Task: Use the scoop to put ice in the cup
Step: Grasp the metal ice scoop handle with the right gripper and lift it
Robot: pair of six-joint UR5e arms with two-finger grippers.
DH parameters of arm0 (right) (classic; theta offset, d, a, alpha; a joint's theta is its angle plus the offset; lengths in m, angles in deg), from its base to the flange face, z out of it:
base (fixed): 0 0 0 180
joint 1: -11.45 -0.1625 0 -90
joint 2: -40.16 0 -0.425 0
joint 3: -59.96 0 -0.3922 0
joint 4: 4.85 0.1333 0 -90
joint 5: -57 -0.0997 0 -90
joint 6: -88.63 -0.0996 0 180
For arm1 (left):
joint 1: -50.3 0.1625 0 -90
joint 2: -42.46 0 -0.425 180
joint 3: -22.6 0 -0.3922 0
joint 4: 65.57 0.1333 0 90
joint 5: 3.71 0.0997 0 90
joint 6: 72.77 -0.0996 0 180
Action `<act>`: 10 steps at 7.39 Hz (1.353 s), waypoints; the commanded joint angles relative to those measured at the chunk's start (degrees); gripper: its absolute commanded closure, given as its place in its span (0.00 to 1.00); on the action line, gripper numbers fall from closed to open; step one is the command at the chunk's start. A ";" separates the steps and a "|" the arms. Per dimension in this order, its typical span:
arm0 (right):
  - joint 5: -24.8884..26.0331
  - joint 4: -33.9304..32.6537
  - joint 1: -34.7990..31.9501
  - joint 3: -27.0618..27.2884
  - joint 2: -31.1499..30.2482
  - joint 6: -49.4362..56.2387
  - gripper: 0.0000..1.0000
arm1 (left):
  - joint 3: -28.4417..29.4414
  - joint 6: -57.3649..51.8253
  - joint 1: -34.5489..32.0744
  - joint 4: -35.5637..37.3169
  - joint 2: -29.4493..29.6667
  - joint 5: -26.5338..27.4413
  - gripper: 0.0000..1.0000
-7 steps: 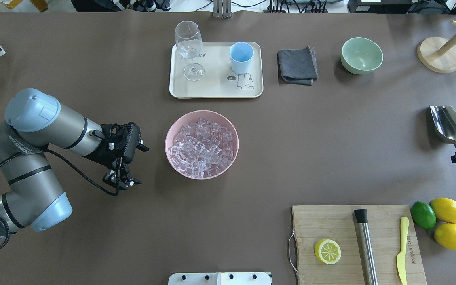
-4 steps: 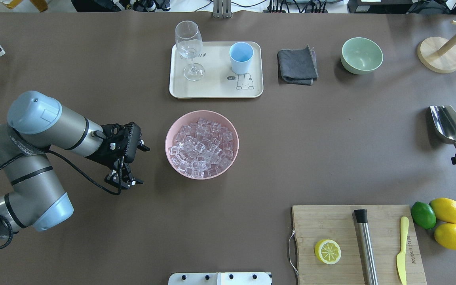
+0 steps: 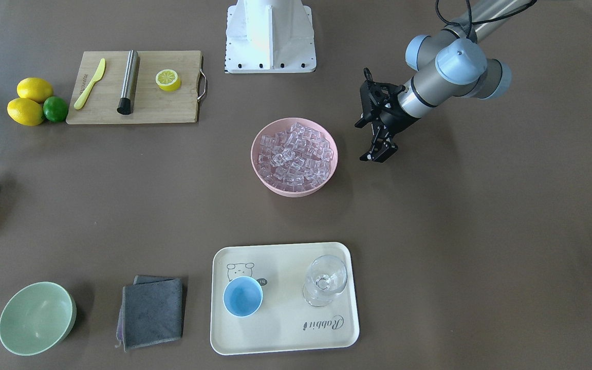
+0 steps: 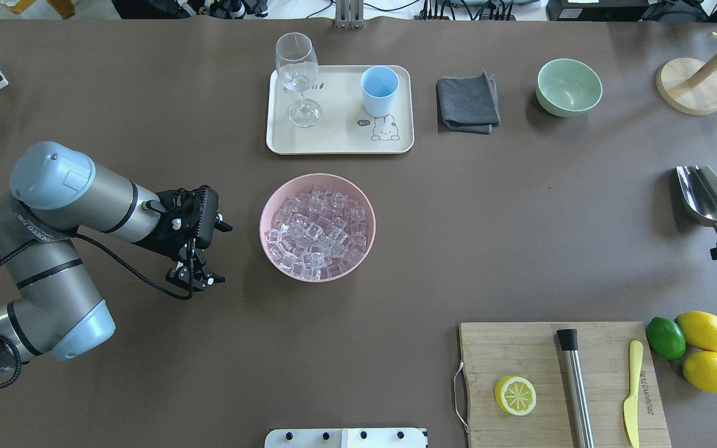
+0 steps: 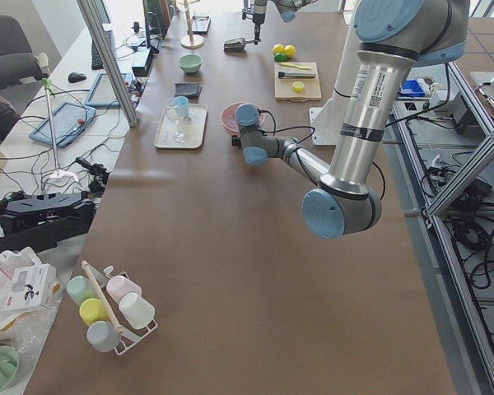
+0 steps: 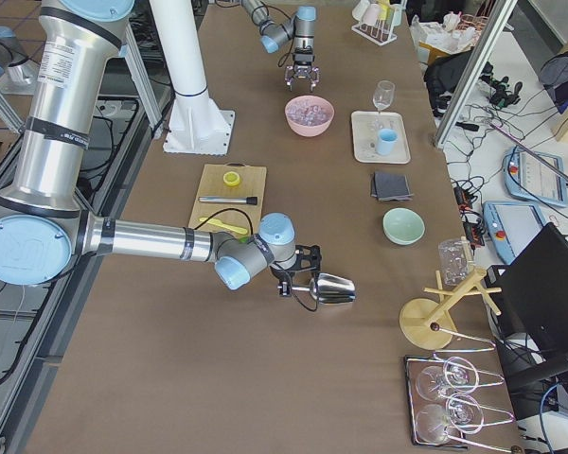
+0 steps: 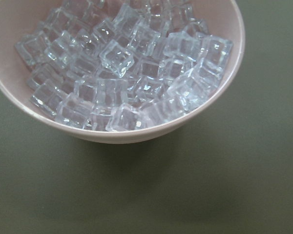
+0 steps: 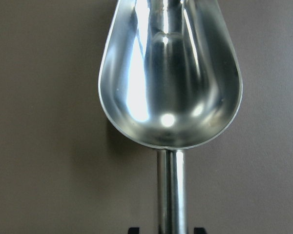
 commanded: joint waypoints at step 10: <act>-3.95 -39.29 -5.36 24.27 4.47 33.64 1.00 | 3.31 7.57 2.26 -6.11 2.58 1.58 0.01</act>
